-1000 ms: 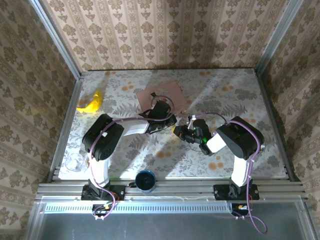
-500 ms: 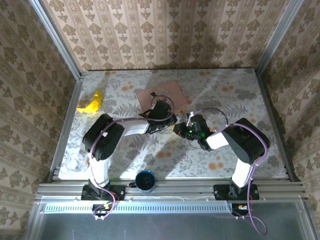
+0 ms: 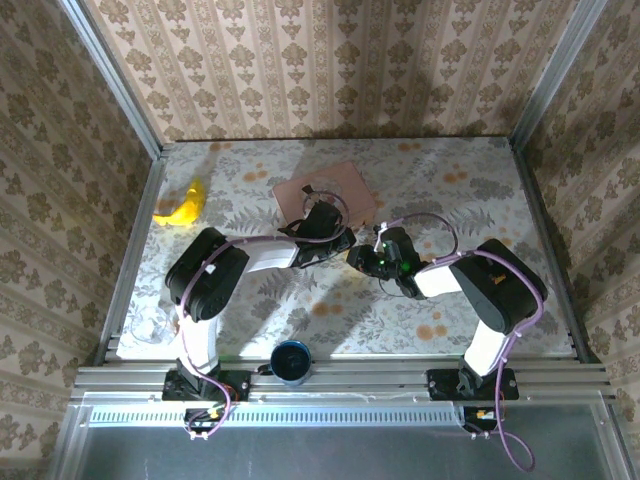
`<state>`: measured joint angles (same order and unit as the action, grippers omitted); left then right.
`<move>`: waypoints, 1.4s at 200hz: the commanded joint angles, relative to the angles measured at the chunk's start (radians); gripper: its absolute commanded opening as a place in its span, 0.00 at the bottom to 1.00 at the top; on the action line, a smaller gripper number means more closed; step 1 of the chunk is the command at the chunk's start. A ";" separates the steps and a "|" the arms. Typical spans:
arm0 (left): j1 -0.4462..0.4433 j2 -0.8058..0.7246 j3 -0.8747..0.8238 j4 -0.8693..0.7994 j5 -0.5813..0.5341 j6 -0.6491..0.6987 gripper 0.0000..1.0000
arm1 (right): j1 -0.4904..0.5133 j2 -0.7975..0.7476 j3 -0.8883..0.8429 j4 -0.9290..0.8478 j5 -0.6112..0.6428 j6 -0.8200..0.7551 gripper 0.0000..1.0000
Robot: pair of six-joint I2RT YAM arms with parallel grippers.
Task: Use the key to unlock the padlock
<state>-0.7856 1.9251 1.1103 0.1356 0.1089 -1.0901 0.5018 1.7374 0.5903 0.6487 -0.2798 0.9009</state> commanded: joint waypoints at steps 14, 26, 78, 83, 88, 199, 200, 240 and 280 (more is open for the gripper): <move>0.002 -0.031 -0.023 0.007 0.031 -0.024 0.00 | -0.017 -0.094 -0.009 -0.055 0.093 -0.039 0.34; 0.004 -0.025 -0.018 0.007 0.032 -0.027 0.00 | -0.017 -0.122 -0.023 -0.077 0.096 -0.045 0.34; 0.008 -0.014 -0.006 0.015 0.042 -0.029 0.00 | -0.017 -0.261 -0.103 -0.158 0.106 -0.058 0.33; 0.006 -0.015 -0.004 0.015 0.042 -0.030 0.00 | -0.017 -0.271 -0.109 -0.161 0.102 -0.058 0.31; 0.008 -0.015 -0.006 0.016 0.043 -0.030 0.00 | -0.017 -0.278 -0.113 -0.163 0.099 -0.058 0.29; 0.003 -0.017 -0.006 0.016 0.057 -0.025 0.00 | -0.008 -0.125 -0.032 -0.076 -0.003 -0.060 0.25; 0.003 -0.017 -0.006 0.015 0.057 -0.025 0.00 | -0.008 -0.123 -0.031 -0.076 -0.003 -0.060 0.25; 0.004 -0.021 -0.008 0.015 0.057 -0.023 0.00 | -0.006 -0.086 -0.009 -0.049 -0.014 -0.057 0.25; 0.004 -0.017 -0.006 0.015 0.061 -0.021 0.00 | -0.006 -0.070 0.003 -0.051 -0.009 -0.062 0.22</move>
<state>-0.7780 1.9247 1.1053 0.1463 0.1322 -1.1011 0.4889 1.6505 0.5636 0.5785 -0.2771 0.8467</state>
